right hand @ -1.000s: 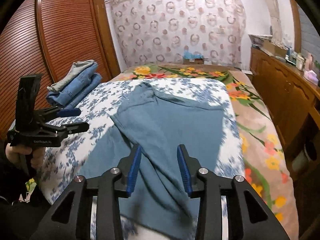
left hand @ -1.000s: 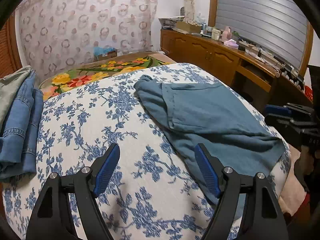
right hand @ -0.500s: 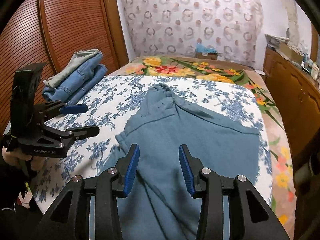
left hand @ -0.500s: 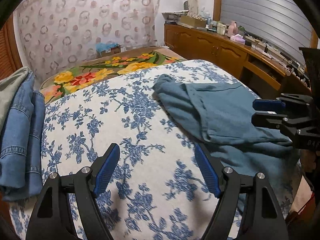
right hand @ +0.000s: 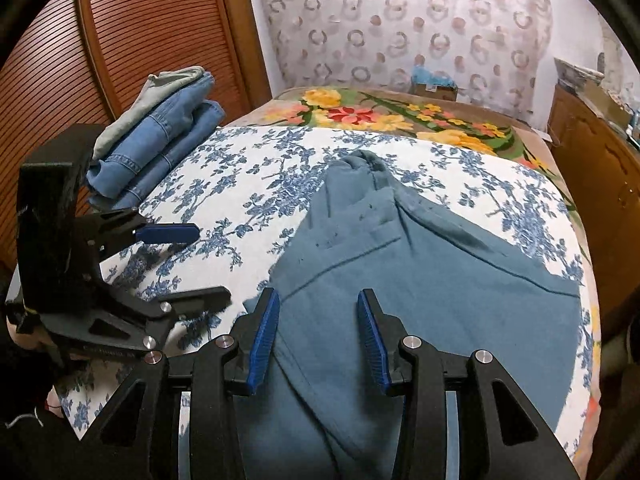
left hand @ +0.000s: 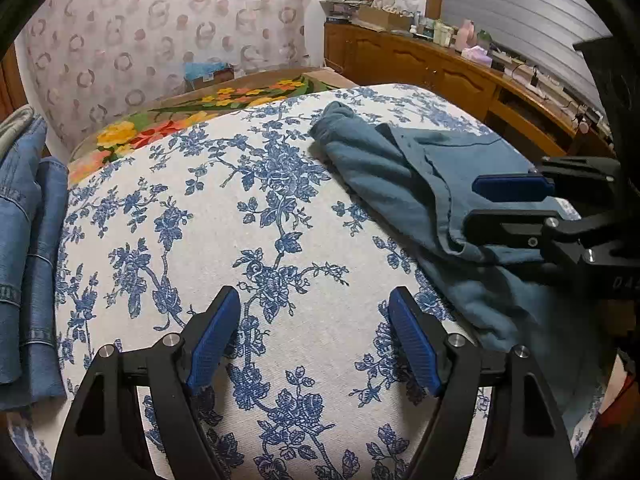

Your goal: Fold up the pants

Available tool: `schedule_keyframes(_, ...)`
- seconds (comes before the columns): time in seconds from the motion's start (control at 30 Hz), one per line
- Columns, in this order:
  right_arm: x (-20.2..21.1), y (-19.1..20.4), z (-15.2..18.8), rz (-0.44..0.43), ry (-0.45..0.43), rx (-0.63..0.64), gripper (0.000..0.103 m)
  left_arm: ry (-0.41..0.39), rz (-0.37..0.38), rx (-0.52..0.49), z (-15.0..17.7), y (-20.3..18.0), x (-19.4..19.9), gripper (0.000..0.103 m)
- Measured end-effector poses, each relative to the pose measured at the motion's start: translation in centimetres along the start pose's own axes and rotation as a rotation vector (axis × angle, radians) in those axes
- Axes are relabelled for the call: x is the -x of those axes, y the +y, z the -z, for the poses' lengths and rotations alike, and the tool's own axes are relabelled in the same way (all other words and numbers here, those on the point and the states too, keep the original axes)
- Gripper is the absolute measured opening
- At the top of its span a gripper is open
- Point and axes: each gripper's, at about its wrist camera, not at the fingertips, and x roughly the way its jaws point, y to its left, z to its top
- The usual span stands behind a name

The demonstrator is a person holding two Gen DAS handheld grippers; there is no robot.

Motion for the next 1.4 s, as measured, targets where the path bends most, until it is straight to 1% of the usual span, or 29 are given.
schedule_keyframes(0.1, -1.1, 0.2, -0.3, 0.001, 0.018, 0.009, 0.042, 0.003, -0.008, -0.015, 0.1, -0.3, -0.1, 0.080)
schedule_keyframes(0.13, -1.2, 0.1, -0.4, 0.005, 0.013, 0.006, 0.039, 0.003, -0.005, -0.013, 0.1, -0.3, -0.1, 0.080)
schedule_keyframes(0.17, -1.3, 0.1, -0.4, 0.008, 0.006, 0.001, 0.025, 0.004, -0.001, -0.009, 0.0, -0.1, -0.1, 0.080)
schedule_keyframes(0.27, -1.0, -0.2, -0.5, -0.007, -0.010, -0.012, 0.007, 0.004, -0.004, -0.011, 0.0, -0.1, -0.1, 0.081)
schedule_keyframes(0.37, -0.4, -0.5, -0.4, 0.000, -0.031, -0.026, 0.005, 0.003, -0.004, -0.011, 0.0, -0.2, -0.1, 0.081)
schedule_keyframes(0.5, 1.6, -1.3, -0.3, 0.029, -0.091, -0.064, 0.003, 0.004, -0.004, -0.011, 0.0, -0.2, -0.1, 0.081)
schedule_keyframes(0.63, 3.4, -2.8, -0.4, 0.074, -0.131, -0.094, 0.003, 0.003, -0.004, -0.011, 0.1, -0.2, -0.1, 0.081)
schedule_keyframes(0.77, 4.6, -4.9, -0.2, 0.163, -0.139, -0.098, 0.003, 0.003, -0.004, -0.011, 0.0, -0.2, -0.1, 0.081)
schedule_keyframes(0.87, 4.8, -6.7, -0.1, 0.232, -0.129, -0.119, 0.003, 0.003, -0.004, -0.011, 0.0, -0.2, -0.1, 0.081)
schedule_keyframes(0.97, 4.4, -8.4, 0.1, 0.300, -0.093, -0.140, 0.003, 0.003, -0.004, -0.011, 0.0, -0.2, -0.1, 0.081)
schedule_keyframes(1.0, 4.3, -8.8, 0.3, 0.303, -0.089, -0.159, 0.003, 0.003, -0.004, -0.011, 0.0, -0.2, -0.1, 0.081)
schedule_keyframes(1.07, 4.2, -9.1, 0.9, 0.279, -0.083, -0.196, 0.010, 0.004, -0.004, -0.011, 0.0, -0.2, -0.1, 0.081)
schedule_keyframes(1.13, 4.1, -8.8, 1.0, 0.267, -0.075, -0.194, 0.014, 0.003, -0.004, -0.011, 0.1, -0.2, -0.1, 0.081)
schedule_keyframes(1.2, 3.7, -8.0, 1.3, 0.257, -0.065, -0.179, 0.022, 0.003, -0.004, -0.011, 0.0, -0.2, -0.1, 0.081)
schedule_keyframes(1.27, 3.5, -7.9, 1.2, 0.234, -0.046, -0.160, 0.032, 0.003, -0.004, -0.011, 0.0, -0.2, -0.1, 0.081)
schedule_keyframes(1.4, 2.0, -8.0, 0.5, 0.208, 0.008, -0.119, 0.034, 0.004, -0.004, -0.011, 0.0, -0.2, -0.1, 0.081)
